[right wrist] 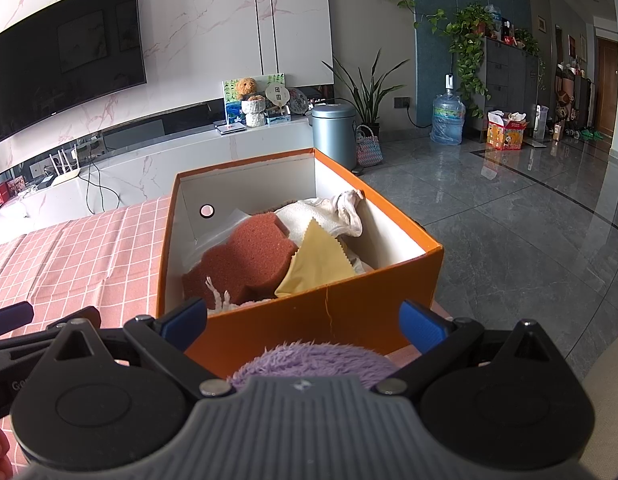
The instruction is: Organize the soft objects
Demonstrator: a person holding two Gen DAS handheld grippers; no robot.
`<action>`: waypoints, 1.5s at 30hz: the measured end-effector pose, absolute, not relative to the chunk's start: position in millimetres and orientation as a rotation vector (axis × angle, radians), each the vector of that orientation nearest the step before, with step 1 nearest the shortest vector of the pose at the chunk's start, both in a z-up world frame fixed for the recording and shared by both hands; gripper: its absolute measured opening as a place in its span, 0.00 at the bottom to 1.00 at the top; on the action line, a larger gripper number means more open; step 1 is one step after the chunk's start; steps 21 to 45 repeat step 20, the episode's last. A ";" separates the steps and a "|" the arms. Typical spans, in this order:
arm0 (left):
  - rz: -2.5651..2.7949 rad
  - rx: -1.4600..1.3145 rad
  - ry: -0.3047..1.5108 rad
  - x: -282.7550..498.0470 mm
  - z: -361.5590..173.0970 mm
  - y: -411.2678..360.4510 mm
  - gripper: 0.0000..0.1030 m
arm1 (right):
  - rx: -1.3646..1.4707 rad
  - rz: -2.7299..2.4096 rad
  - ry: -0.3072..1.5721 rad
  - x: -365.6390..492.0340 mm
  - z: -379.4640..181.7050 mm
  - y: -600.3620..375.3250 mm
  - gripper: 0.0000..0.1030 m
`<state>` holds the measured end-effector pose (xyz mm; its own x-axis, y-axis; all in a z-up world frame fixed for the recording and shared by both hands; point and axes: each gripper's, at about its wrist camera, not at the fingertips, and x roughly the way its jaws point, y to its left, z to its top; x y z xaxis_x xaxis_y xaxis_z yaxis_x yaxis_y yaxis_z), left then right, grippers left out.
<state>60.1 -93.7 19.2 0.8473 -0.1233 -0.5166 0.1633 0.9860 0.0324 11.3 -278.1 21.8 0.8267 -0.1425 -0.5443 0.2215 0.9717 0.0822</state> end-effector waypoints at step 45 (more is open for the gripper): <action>-0.145 0.074 0.534 63.0 22.9 -90.8 0.90 | 0.145 -0.192 0.567 11.2 21.8 -278.3 0.97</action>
